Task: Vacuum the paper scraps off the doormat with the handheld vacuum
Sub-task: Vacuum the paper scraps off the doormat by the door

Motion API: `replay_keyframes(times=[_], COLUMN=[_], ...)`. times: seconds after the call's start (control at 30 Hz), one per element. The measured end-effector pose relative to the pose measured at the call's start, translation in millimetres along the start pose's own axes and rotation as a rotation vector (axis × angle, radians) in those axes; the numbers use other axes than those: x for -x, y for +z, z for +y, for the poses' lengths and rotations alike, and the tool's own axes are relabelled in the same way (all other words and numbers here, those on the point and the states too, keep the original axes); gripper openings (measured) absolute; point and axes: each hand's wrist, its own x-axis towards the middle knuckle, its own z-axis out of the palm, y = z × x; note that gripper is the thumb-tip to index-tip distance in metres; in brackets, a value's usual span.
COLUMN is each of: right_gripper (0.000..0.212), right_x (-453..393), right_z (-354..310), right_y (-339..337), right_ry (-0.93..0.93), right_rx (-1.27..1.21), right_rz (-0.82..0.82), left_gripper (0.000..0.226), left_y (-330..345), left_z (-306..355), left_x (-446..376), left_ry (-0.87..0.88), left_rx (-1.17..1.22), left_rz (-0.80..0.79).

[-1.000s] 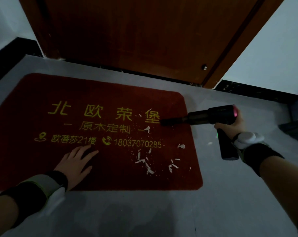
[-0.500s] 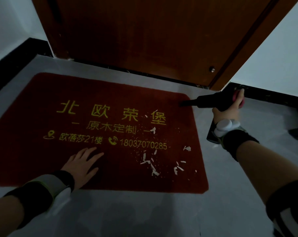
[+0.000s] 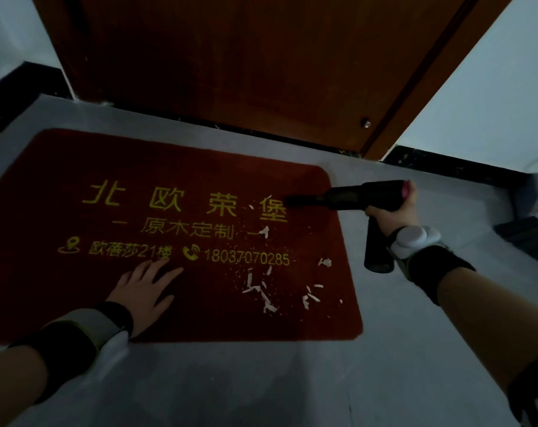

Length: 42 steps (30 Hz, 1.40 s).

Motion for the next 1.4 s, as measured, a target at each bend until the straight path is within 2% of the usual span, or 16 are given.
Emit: replay_keyframes(times=[0.1, 0.23, 0.4, 0.57, 0.67, 1.0, 1.23, 1.4], right_gripper=[0.091, 0.093, 0.097, 0.095, 0.097, 0.101, 0.1, 0.1], right_x=[7.2, 15.7, 21.3, 27.3, 25.0, 5.8, -9.6, -6.3], right_z=[-2.4, -21.3, -44.1, -67.7, -80.3, -64.0, -25.5, -18.9], right_y=[6.1, 32.6, 65.8, 92.4, 105.0, 54.3, 10.2, 8.2], right_ry=[-0.067, -0.112, -0.087, -0.078, -0.1, -0.204, -0.067, -0.003], right_rx=[0.019, -0.007, -0.043, -0.049, -0.039, 0.116, 0.014, -0.003], right_rz=[-0.081, -0.087, 0.007, 0.167, 0.177, -0.129, 0.045, 0.068], left_gripper=[0.058, 0.058, 0.055, 0.054, 0.054, 0.05, 0.054, 0.058], left_y=[-1.1, 0.5, 3.0, 5.8, 9.8, 3.6, -5.7, -1.0], left_z=[1.9, -2.0, -12.3, -33.0, -45.1, -26.3, -5.6, -6.5], left_x=[-0.6, 4.9, 12.3, 26.8, 34.7, 17.1, 2.8, 8.9], left_ry=[0.001, 0.018, 0.009, 0.001, -0.014, -0.125, -0.1, -0.079], left_rx=[0.009, 0.016, 0.117, 0.115, 0.122, 0.077, 0.037, 0.017], left_rz=[-0.001, 0.0, -0.013, -0.023, -0.033, 0.07, 0.064, 0.018])
